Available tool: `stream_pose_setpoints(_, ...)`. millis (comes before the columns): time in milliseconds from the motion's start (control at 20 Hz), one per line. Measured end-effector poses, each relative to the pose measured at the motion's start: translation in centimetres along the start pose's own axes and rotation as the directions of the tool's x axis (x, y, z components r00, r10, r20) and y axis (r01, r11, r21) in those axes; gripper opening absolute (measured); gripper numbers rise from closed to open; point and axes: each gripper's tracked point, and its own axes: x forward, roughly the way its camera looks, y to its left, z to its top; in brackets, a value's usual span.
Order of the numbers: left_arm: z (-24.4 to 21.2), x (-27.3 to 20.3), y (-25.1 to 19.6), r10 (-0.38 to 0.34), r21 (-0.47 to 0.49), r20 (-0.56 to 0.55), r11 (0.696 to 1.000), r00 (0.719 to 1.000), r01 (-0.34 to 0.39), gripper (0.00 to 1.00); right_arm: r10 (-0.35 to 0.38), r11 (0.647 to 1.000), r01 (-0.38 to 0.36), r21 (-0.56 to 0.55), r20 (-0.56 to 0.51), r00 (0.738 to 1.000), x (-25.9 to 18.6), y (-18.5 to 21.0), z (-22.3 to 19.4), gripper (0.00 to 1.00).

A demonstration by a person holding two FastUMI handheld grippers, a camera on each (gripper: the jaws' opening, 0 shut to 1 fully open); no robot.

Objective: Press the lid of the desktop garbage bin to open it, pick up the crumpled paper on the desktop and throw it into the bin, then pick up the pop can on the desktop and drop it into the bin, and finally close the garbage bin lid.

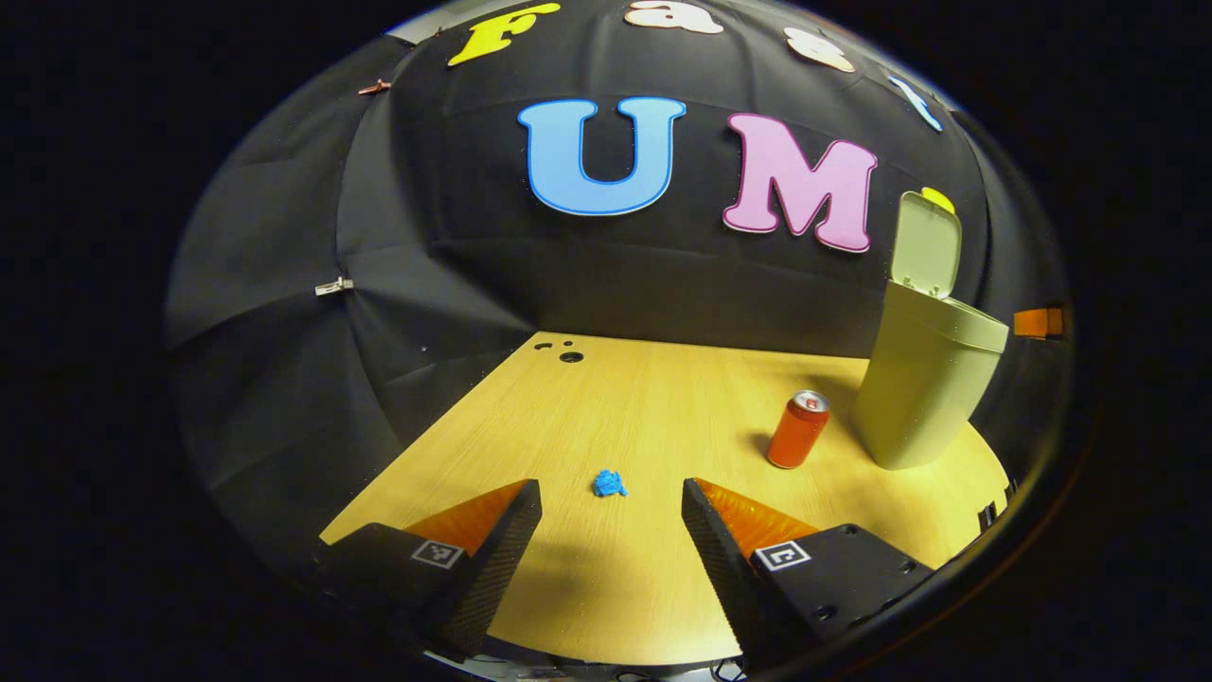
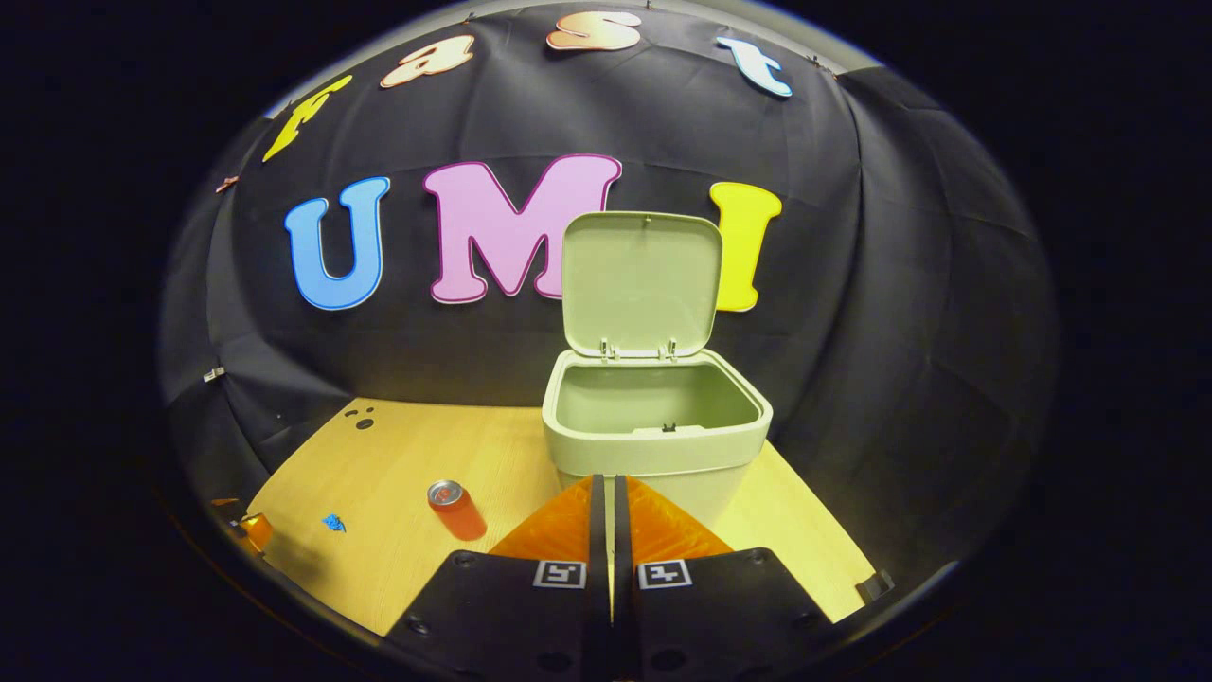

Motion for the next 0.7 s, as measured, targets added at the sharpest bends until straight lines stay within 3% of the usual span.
stream_pose_setpoints(50, -0.2, 0.9, 0.2, 0.009, -0.003, -0.012, 1.0, 1.0, -0.009, 0.96, 0.002, 1.0, -0.002, -0.001, -0.013, 1.0, 0.4, -0.2, -0.5, 0.09)
stream_pose_setpoints(100, -0.4, 1.7, 0.4, 0.018, -0.004, -0.021, 1.0, 1.0, -0.018, 0.96, 0.013, 1.0, -0.013, -0.003, -0.027, 1.0, 0.4, -0.2, -0.9, 0.18)
stream_pose_setpoints(150, -0.5, 2.7, 0.5, 0.026, -0.002, -0.032, 1.0, 0.999, -0.026, 0.96, 0.021, 1.0, -0.022, -0.007, -0.04, 0.999, 0.5, -0.2, -1.3, 0.36)
stream_pose_setpoints(200, -0.9, 3.5, 0.6, 0.035, 0.002, -0.043, 0.999, 0.998, -0.035, 0.96, 0.026, 1.0, -0.027, -0.016, -0.055, 0.998, 0.9, -0.3, -1.8, 0.43)
stream_pose_setpoints(300, -1.4, 5.2, 0.6, 0.041, 0.005, -0.065, 0.999, 0.997, -0.04, 0.96, 0.038, 0.999, -0.04, -0.026, -0.087, 0.996, 0.8, -0.4, -2.8, 0.47)
stream_pose_setpoints(400, -2.1, 6.9, 0.3, 0.037, -0.001, -0.097, 0.999, 0.995, -0.037, 0.96, 0.067, 0.998, -0.069, -0.014, -0.115, 0.991, 1.0, 0.0, -3.7, 0.67)
stream_pose_setpoints(500, -3.2, 8.8, 0.0, 0.029, -0.005, -0.131, 1.0, 0.991, -0.03, 0.96, 0.09, 0.996, -0.093, -0.011, -0.138, 0.986, 1.4, 0.6, -4.5, 1.0)
stream_pose_setpoints(700, -4.2, 12.3, -0.2, 0.047, 0.018, -0.162, 0.999, 0.986, -0.044, 0.96, 0.114, 0.992, -0.123, -0.04, -0.186, 0.976, 1.4, 1.3, -6.4, 0.99)
